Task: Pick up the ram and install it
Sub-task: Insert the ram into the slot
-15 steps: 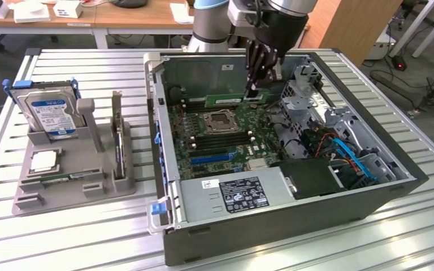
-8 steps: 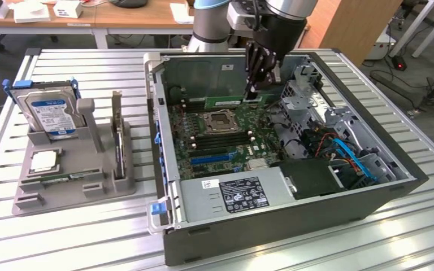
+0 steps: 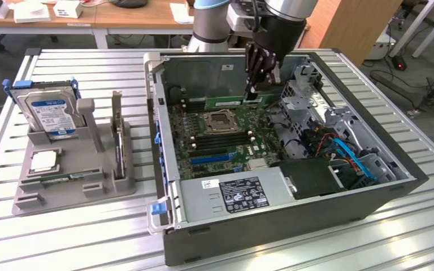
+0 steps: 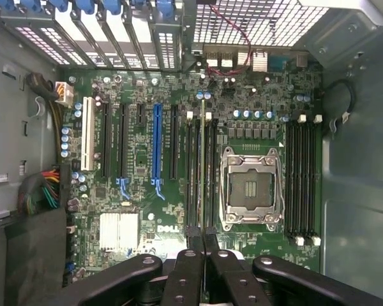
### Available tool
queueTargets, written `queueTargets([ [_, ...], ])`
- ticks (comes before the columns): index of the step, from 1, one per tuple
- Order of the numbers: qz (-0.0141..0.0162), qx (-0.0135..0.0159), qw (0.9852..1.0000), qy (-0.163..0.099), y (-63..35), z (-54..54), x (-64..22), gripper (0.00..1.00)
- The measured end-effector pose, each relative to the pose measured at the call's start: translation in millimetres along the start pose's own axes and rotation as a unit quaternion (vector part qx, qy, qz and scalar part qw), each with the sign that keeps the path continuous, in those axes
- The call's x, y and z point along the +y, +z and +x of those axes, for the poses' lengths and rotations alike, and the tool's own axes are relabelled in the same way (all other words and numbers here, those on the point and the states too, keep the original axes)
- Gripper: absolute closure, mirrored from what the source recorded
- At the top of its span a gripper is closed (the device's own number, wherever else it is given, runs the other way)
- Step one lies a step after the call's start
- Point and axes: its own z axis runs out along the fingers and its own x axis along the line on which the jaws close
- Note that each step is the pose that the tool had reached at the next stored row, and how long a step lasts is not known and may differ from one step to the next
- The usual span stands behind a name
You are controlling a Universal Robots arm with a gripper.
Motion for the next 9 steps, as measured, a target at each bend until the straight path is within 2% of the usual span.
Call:
queueTargets([
  [2,0.0038,0.0002,1.0000,-0.001,0.4,0.0,0.2,0.89],
  [3,0.0045,0.0002,1.0000,-0.001,0.5,0.0,0.1,0.89],
  [9,0.0046,-0.0001,1.0000,-0.001,1.5,0.7,0.3,0.89],
])
